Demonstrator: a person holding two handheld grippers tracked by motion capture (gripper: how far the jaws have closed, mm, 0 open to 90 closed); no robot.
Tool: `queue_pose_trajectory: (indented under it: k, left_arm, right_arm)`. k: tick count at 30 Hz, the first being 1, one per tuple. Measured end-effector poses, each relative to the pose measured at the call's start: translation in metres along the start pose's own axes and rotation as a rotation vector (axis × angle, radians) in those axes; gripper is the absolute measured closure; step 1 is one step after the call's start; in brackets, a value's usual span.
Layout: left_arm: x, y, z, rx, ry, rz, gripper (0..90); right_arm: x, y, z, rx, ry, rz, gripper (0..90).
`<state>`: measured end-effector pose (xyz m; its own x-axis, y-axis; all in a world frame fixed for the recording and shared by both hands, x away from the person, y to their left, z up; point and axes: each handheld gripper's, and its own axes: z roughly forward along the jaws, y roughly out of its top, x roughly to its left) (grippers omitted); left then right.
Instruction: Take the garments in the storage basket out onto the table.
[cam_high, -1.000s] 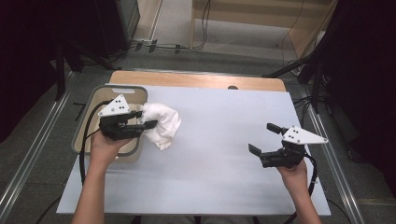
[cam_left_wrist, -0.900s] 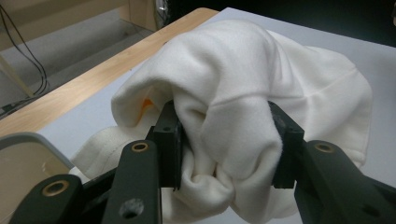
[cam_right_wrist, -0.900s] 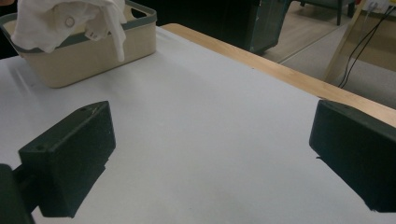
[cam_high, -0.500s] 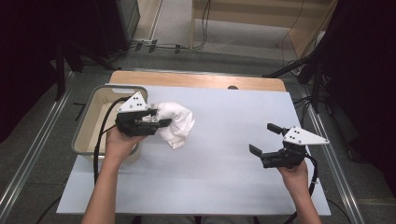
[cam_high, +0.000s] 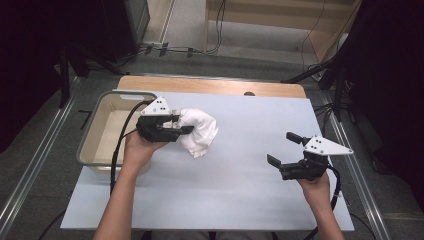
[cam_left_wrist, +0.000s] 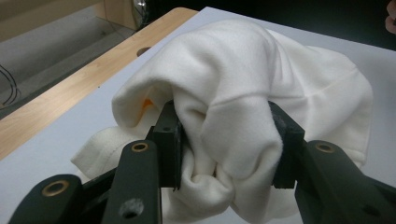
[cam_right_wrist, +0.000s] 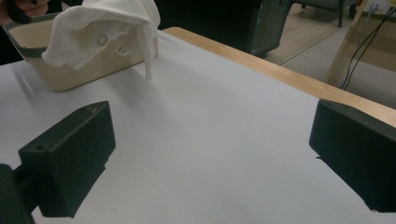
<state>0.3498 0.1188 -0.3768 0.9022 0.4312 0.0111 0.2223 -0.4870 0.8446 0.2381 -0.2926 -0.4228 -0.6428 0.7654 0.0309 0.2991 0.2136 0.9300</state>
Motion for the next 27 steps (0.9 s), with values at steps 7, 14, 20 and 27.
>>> queue_pose_trajectory:
  k: [7,14,20,27]
  left_arm:
    - [-0.003,0.008,0.014,0.013,-0.019,0.014,57.0]
    - [-0.004,0.013,0.031,0.028,-0.032,0.018,57.0]
    - [-0.004,0.014,0.043,0.042,-0.04,0.015,56.9]
    - [-0.005,0.015,0.056,0.06,-0.041,0.011,56.8]
  right_arm:
    - [-0.001,0.0,-0.001,-0.004,-0.001,0.008,0.0]
    - [-0.001,0.0,0.0,-0.004,0.004,0.007,0.0]
    - [-0.002,-0.001,-0.001,-0.008,0.003,0.013,0.0]
    - [-0.002,-0.001,-0.001,-0.008,0.004,0.015,0.0]
